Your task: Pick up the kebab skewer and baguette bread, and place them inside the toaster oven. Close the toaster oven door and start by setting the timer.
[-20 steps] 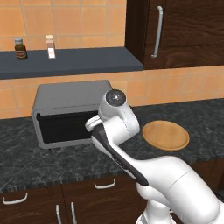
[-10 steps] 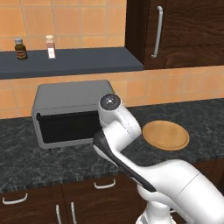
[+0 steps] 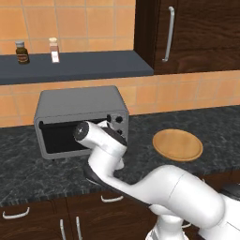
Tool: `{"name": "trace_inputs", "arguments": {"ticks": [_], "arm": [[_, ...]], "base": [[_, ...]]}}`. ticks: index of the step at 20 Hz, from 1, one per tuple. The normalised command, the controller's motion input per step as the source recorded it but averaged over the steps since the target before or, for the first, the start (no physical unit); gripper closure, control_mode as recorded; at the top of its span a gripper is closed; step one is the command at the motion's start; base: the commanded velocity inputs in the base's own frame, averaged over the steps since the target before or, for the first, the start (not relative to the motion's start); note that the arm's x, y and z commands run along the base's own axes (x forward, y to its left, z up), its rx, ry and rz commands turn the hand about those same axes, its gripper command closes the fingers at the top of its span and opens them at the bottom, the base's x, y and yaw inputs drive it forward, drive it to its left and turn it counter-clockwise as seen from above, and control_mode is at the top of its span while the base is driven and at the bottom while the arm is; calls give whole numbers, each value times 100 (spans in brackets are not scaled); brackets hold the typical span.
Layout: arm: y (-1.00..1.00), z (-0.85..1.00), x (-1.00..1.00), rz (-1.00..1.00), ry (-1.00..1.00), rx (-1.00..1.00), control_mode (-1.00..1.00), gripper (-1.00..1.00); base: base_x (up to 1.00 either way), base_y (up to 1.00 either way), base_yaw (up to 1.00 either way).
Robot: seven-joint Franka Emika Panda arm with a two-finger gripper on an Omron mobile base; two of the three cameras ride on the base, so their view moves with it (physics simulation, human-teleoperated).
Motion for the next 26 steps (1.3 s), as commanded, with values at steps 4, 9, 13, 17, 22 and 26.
{"name": "trace_inputs", "arguments": {"ticks": [4,9,13,17,22,26], "arm": [[-2,-4,0,8,11,-31,-100,-100],[-38,2,3,12,1,-7,-100,-100],[-50,0,6,26,2,-23,-100,-100],[-58,0,1,38,1,-19,-100,-100],[-13,-11,15,25,8,-24,-100,-100],[0,-33,27,24,0,-17,-100,-100]], "base": [[0,0,0],[0,0,0],[0,0,0],[0,0,0],[0,0,0],[0,0,0]]}}
